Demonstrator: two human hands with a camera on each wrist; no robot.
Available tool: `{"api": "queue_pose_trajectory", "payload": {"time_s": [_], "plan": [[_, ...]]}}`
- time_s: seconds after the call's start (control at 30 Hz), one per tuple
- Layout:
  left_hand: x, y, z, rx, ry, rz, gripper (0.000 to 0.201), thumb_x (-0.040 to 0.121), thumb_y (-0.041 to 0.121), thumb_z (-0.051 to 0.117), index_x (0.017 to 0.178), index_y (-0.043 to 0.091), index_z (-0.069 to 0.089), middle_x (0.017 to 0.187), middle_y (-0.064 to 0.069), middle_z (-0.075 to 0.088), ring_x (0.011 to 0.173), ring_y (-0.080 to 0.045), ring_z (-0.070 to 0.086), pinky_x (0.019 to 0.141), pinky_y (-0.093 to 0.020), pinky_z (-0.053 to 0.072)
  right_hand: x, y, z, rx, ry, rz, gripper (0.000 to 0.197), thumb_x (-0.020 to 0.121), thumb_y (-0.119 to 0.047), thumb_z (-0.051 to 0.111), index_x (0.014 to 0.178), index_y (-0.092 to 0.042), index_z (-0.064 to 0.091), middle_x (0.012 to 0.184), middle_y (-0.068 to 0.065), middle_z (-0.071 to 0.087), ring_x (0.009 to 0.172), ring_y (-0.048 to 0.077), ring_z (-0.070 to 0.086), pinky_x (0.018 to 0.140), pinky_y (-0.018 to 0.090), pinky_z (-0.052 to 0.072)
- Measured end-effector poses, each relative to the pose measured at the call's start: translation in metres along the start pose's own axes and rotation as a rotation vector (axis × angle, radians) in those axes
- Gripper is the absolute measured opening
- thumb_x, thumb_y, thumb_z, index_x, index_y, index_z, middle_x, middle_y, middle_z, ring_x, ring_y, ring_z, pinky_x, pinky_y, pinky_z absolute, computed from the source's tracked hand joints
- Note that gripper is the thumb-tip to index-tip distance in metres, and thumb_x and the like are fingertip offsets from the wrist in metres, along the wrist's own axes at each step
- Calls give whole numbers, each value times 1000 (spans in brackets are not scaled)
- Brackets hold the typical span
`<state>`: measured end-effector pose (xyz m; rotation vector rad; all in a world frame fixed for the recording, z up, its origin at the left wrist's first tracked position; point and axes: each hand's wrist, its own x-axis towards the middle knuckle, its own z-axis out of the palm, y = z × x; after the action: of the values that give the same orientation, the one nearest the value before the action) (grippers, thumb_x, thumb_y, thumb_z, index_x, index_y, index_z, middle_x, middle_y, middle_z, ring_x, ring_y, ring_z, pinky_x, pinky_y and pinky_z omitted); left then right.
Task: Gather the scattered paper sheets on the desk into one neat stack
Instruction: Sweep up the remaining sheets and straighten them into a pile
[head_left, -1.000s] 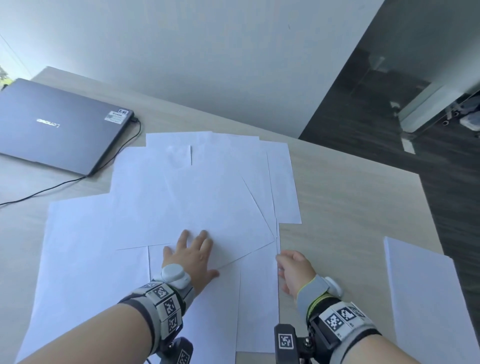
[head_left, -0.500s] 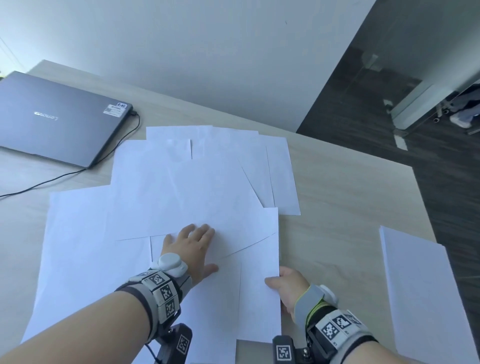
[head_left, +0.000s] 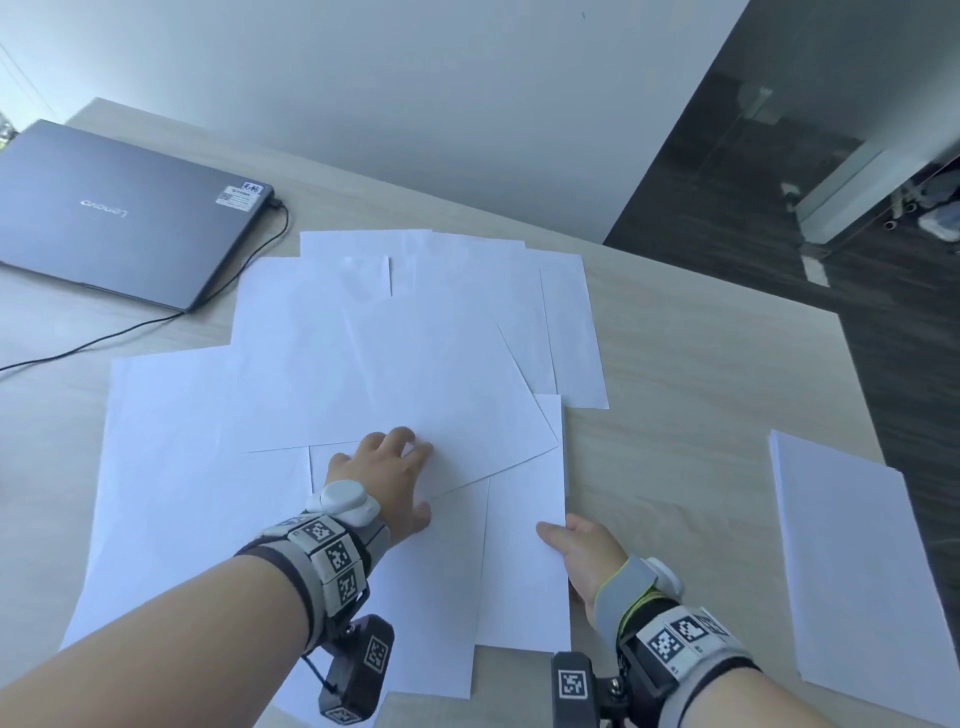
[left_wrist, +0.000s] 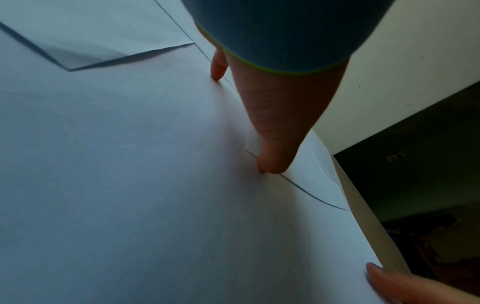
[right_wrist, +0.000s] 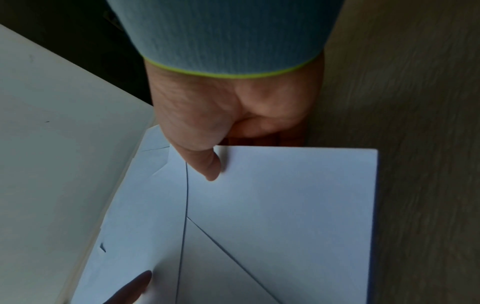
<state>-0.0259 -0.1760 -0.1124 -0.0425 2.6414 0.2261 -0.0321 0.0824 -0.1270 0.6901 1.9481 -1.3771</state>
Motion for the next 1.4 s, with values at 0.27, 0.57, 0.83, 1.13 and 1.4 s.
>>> {"api": "queue_pose_trajectory", "payload": {"time_s": [0.27,0.57,0.83,1.13,1.4], "plan": [[10,6,-5,40,-44,-18,53,91,27,53,142,34,41,148,10,39,130,-22,41,70,-34,49,-9,-6,2,-11,-39,40,27,96,-24,62,118,-9,66,115,10,71,110,28,65,99,39,50],[11,14,-6,66,-57,-32,46,90,46,52,131,27,46,129,7,47,115,-25,45,64,-34,48,-21,-10,-1,19,-55,60,20,98,-17,58,106,-3,69,120,22,69,87,25,66,56,18,51],[15,15,-8,81,-22,-18,40,90,45,51,125,25,46,118,6,48,100,-24,46,62,-34,45,-30,-21,-1,9,-52,79,13,99,-17,56,99,-11,68,102,7,73,78,16,65,50,12,49],[15,24,-11,166,-19,1,40,93,45,52,125,23,44,118,-1,47,88,-26,41,63,-35,41,-34,-29,0,-71,-24,83,30,100,-18,56,121,1,62,126,20,65,111,31,64,87,32,53],[18,22,-14,138,12,-16,31,92,20,47,123,23,42,99,-1,41,78,-28,46,60,-35,40,-28,-25,-3,-99,-29,72,37,100,-20,56,128,4,58,132,27,61,123,42,56,104,43,44]]}}
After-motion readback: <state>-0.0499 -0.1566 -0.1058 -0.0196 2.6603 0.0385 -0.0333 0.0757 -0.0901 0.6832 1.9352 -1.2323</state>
